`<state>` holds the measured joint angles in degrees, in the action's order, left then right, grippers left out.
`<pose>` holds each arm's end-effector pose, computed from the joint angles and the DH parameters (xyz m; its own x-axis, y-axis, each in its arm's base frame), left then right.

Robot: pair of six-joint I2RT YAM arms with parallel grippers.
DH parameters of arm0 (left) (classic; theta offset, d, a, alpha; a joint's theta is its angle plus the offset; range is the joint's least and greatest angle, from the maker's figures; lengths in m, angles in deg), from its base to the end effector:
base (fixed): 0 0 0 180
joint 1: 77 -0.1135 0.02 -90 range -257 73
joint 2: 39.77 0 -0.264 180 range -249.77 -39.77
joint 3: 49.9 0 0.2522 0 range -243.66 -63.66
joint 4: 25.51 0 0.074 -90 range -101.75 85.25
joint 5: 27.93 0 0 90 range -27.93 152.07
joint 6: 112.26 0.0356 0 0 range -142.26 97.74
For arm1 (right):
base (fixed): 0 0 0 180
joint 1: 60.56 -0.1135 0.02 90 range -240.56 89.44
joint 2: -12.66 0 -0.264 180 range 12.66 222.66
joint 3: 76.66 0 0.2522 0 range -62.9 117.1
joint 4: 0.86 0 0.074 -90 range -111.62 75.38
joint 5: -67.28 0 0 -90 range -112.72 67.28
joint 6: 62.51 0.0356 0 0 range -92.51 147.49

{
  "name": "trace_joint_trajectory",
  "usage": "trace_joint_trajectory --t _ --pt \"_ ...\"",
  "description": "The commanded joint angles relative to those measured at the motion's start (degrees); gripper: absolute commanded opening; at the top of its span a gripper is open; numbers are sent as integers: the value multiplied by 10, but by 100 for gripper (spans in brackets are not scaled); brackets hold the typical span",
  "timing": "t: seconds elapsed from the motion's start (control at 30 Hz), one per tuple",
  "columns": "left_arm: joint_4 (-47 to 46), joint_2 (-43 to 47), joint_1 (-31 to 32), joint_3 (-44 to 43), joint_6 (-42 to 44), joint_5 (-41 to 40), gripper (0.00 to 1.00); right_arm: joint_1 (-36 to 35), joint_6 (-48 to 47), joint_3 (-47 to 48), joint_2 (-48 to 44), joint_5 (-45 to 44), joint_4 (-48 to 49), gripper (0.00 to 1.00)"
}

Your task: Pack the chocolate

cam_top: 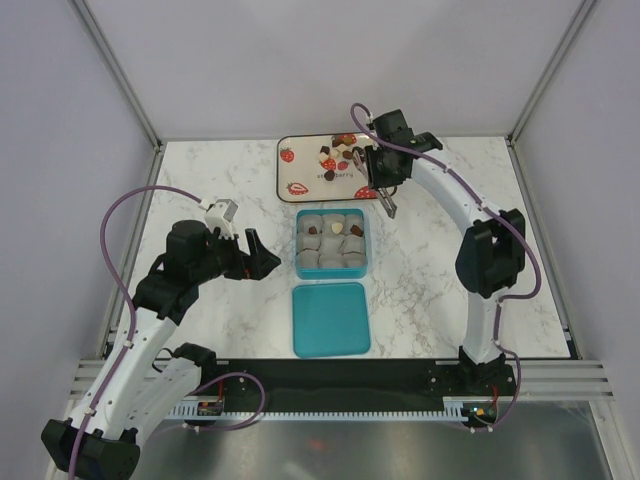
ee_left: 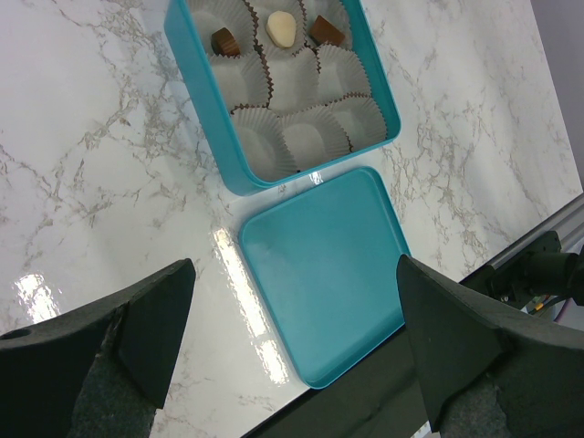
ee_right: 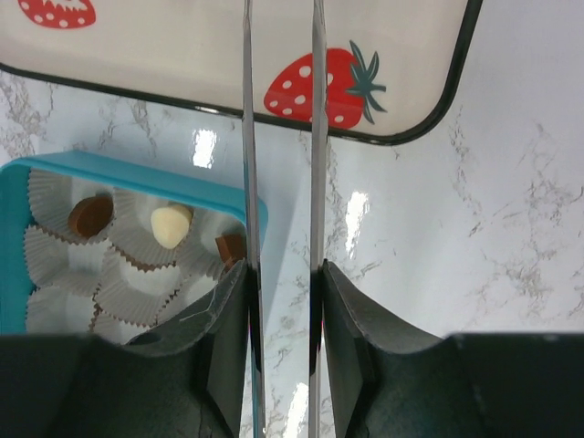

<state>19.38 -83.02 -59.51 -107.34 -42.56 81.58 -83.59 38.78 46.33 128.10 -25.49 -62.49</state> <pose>0.1535 -0.0608 0.3013 -0.6500 -0.1380 -0.7473 0.3536 0.8155 -0.4582 0.4127 0.1736 0.2963 -0.8023 -0.1286 -0.5830 -0.2117 0.9743 0.0765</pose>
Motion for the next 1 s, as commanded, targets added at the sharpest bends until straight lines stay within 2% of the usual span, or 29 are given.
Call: trace_joint_trajectory --t 0.0,0.57,0.77,0.97 --pt "-6 1 1 1 16 -2 100 -5 13 -30 -63 24 -5 41" --pt "-6 1 1 1 14 2 100 -108 15 -293 -301 54 -30 40" --pt "-7 -2 1 1 14 4 100 -111 22 -338 -339 48 -34 41" --pt "-5 -2 1 0 14 3 100 -122 24 -355 -329 63 -30 41"
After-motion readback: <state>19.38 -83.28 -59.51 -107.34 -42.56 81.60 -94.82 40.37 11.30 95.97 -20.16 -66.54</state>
